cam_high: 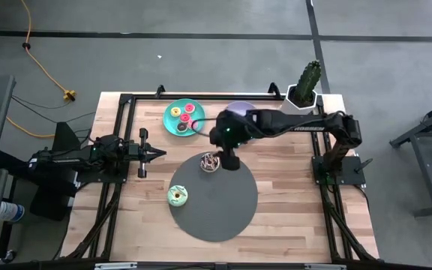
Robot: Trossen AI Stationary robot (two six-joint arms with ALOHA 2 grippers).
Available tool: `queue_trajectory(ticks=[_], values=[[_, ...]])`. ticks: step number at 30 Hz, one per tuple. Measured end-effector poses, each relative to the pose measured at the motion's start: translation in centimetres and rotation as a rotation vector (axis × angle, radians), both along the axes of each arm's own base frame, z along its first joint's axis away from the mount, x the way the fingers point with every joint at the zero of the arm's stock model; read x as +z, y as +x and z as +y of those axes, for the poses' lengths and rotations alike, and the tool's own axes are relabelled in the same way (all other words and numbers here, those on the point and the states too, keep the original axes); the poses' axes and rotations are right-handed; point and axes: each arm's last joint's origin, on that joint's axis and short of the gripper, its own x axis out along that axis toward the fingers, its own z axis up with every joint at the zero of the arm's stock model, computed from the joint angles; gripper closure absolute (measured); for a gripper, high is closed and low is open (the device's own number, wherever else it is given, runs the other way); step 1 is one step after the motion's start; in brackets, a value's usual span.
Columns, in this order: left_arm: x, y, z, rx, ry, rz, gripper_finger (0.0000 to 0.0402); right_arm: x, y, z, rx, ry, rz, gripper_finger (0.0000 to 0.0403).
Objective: Pick & Place donuts
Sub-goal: Put the large black donut on the purple plate
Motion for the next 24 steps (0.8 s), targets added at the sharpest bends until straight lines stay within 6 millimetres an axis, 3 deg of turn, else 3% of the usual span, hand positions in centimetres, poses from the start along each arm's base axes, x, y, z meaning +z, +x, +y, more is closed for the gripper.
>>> queue_trajectory(ticks=[12, 24], values=[[0.0, 0.0, 0.0, 0.000, 0.000, 0.000, 0.0401, -4.6, 1.4, 1.3, 0.097, -0.181, 0.205, 0.0179], [0.0, 0.0, 0.0, 0.000, 0.000, 0.000, 0.0401, -10.1, 3.6, 1.6, 0.163, -0.248, 0.337, 0.0176]])
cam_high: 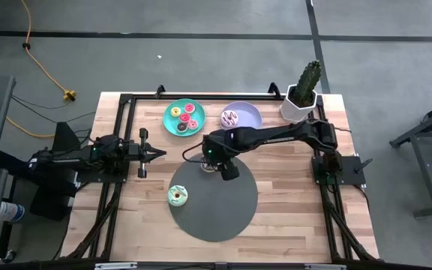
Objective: Pick & Place donuts
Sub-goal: Put the large black donut on the purple plate
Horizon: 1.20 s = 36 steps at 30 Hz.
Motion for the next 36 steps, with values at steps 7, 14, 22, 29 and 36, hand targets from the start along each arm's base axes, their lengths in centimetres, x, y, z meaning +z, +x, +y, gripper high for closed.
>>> queue_trajectory(ticks=[7, 14, 22, 29, 36], values=[[0.0, 0.0, 0.0, 0.000, 0.000, 0.000, 0.0401, -1.0, 0.7, 0.4, 0.010, 0.002, -0.017, 0.0175], [0.0, 0.0, 0.0, 0.000, 0.000, 0.001, 0.0401, -2.0, 1.1, 0.7, -0.041, 0.032, -0.004, 0.0176], [0.0, 0.0, 0.0, 0.000, 0.000, 0.000, 0.0401, -2.3, 1.5, 1.0, -0.045, 0.038, -0.028, 0.0178], [0.0, 0.0, 0.0, 0.000, 0.000, 0.000, 0.0401, -3.7, 2.4, 1.0, -0.104, 0.063, -0.006, 0.0178], [0.0, 0.0, 0.0, 0.000, 0.000, 0.001, 0.0401, -3.8, 4.3, 1.0, -0.124, 0.070, 0.047, 0.0179]])
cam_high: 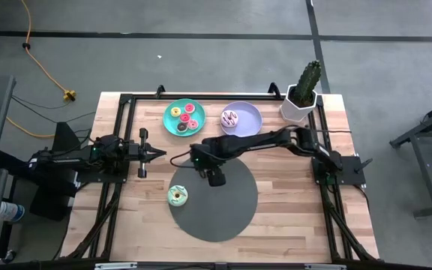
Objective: Pick & Place donuts
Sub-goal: Put the large black donut on the purple plate
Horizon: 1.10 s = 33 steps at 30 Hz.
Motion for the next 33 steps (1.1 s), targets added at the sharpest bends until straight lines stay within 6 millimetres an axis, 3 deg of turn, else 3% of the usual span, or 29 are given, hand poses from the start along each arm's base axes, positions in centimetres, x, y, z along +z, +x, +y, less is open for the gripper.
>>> queue_trajectory(ticks=[26, 33], values=[[0.0, 0.0, 0.0, 0.000, 0.000, 0.000, 0.0401, -0.9, -0.2, 0.0, -0.035, 0.042, 0.049, 0.0174], [0.0, 0.0, 0.0, 0.000, 0.000, -0.001, 0.0401, -2.2, 0.3, -0.2, -0.045, 0.048, 0.043, 0.0174]])
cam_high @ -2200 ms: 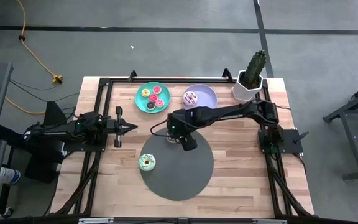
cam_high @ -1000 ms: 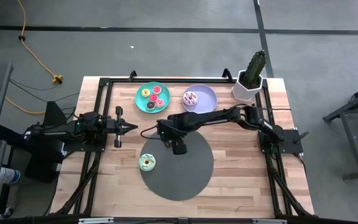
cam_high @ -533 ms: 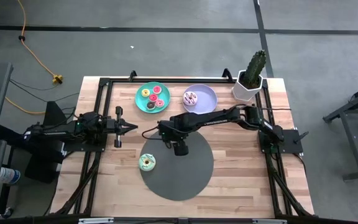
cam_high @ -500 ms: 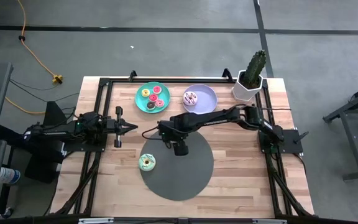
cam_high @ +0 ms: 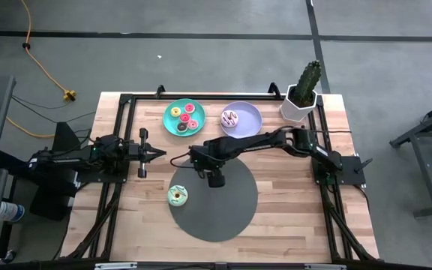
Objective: Pick & Place donuts
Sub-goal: Put the large black donut on the purple plate
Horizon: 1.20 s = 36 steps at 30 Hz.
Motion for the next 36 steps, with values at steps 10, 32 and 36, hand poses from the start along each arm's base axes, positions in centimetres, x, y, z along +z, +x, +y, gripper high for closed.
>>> queue_trajectory(ticks=[10, 32, 36], values=[[0.0, 0.0, 0.0, 0.000, 0.000, 0.001, 0.0401, -0.7, 0.2, -0.3, -0.023, 0.031, 0.007, 0.0173], [0.0, 0.0, 0.0, 0.000, 0.000, 0.000, 0.0401, -1.8, 0.3, -0.5, -0.050, 0.053, 0.032, 0.0221], [0.0, 0.0, 0.0, 0.000, 0.000, 0.001, 0.0401, -1.8, 0.3, -0.5, -0.051, 0.052, 0.035, 0.0235]])
